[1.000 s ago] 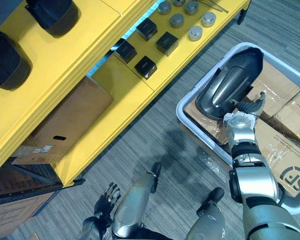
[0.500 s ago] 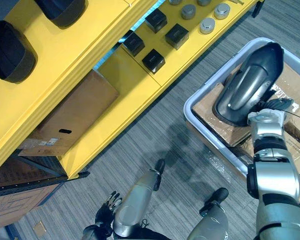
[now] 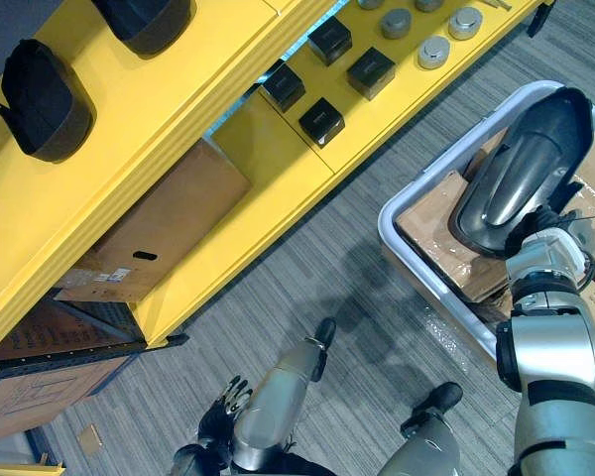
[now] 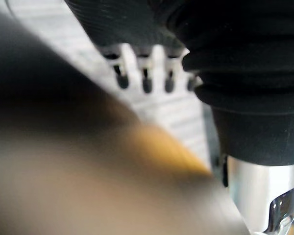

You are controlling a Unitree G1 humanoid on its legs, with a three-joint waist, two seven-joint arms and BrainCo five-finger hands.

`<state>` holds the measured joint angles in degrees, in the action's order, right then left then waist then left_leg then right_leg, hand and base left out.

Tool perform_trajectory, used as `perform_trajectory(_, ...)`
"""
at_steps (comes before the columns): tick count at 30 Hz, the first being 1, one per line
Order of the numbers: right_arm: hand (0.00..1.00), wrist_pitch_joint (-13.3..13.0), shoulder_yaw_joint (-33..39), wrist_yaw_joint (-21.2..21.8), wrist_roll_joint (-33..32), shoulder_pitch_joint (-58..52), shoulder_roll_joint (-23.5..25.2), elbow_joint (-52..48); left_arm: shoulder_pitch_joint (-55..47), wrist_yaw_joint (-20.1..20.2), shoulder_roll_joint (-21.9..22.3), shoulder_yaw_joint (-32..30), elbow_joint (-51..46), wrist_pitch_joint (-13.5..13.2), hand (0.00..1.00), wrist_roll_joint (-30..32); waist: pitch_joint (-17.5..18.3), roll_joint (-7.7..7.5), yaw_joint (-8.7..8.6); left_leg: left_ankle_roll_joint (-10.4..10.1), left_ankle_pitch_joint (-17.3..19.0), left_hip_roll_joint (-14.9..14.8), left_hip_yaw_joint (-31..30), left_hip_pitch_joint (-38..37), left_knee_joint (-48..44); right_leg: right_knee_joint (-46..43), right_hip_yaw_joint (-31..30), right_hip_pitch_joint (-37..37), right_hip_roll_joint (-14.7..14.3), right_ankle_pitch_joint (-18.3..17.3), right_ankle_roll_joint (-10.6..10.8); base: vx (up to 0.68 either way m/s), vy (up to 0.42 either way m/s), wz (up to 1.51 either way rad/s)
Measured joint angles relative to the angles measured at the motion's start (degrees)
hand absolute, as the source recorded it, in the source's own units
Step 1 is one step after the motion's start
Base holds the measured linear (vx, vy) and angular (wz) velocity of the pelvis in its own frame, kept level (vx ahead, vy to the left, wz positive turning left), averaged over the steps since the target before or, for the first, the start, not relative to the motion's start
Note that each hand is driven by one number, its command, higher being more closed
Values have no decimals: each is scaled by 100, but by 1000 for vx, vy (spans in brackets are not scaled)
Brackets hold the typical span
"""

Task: Walk over and take plastic housings, then place them on the shelf

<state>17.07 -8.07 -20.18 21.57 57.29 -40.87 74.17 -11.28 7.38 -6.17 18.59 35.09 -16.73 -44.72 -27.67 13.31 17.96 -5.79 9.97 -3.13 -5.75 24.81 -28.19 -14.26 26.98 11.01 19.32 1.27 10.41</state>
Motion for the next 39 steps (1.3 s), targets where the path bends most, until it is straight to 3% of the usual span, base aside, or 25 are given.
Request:
perform_trajectory(3, 100, -311, -126, -139, 17, -221, 1, -347, 6, -277, -9, -280, -317, -137, 0, 185, -84, -121, -73, -42, -27, -57, 52, -191, 156, 81, -22, -120, -48, 12, -12, 32, -38, -11)
perform_trajectory(5, 100, -490, -228, -237, 164, -515, 58, -905, 9, -758, -33, -715, -785, -223, 0, 698, -213, -312, -212, -85, -57, -164, 202, -438, 308, 127, -57, -243, -106, 10, -18, 43, -54, -19)
perform_trajectory(8, 100, -568, -237, -249, 238, -930, 167, -1728, 88, -1266, -164, -1127, -1466, -214, 0, 1375, -304, -487, -390, -127, -153, -243, 346, -760, 553, 217, -99, -396, -158, 27, -44, 52, -54, -23)
perform_trajectory(9, 100, -587, -237, -250, 305, -1097, 245, -2014, 162, -1411, -292, -1238, -1809, -197, 0, 1585, -324, -563, -527, -133, -250, -250, 370, -904, 701, 270, -101, -488, -175, 41, -64, 49, -58, -15)
perform_trajectory(11, 100, -587, -237, -247, 472, -1323, 462, -2497, 248, -1556, -453, -1483, -2382, -174, 0, 1767, -312, -693, -622, -196, -320, -356, 521, -1156, 959, 350, -171, -544, -264, 91, -134, 46, -62, -33)
perform_trajectory(14, 100, -592, -231, -245, 631, -1856, 816, -3207, 592, -1597, -658, -1673, -2821, 3, 0, 1856, -261, -866, -807, -238, -449, -446, 653, -1612, 1261, 497, -213, -855, -372, 101, -149, 51, -67, -25)
perform_trajectory(17, 100, -562, -232, -248, 729, -2350, 1409, -3528, 923, -1570, -716, -1680, -2834, 290, 0, 1840, 111, -1211, -876, -304, -506, -570, 851, -1873, 1526, 659, -357, -936, -494, 101, -159, 54, -42, -25)
perform_trajectory(22, 100, -556, -240, -399, 869, -2764, 1956, -3777, 1852, -1552, -714, -1248, -2429, 778, 0, 2117, 570, -1544, -972, -339, -526, -686, 1059, -2245, 1675, 982, -457, -1263, -681, 191, -276, 22, -31, -20)
perform_trajectory(25, 100, -612, -388, -560, 986, -2798, 2146, -3951, 2259, -1473, -729, -1042, -2035, 1047, 0, 2291, 891, -1591, -1062, -366, -540, -745, 1215, -2379, 1789, 1140, -571, -1310, -795, 271, -346, -32, -16, -24)
perform_trajectory(33, 100, -1442, -656, -790, 1547, -2797, 2235, -4456, 3270, -1132, -729, -535, -1117, 1977, 0, 2216, 1278, -1603, -1433, -438, -583, -846, 1660, -2702, 2183, 1536, -958, -1318, -995, 608, -431, -89, -6, -23)
perform_trajectory(39, 100, -1829, -740, -874, 1990, -2799, 2220, -4662, 3464, -1067, -691, -369, -1083, 2340, 0, 1703, 1374, -1618, -1542, -446, -669, -849, 1760, -2773, 2291, 1668, -1010, -1326, -1025, 743, -447, -60, 1, -10)
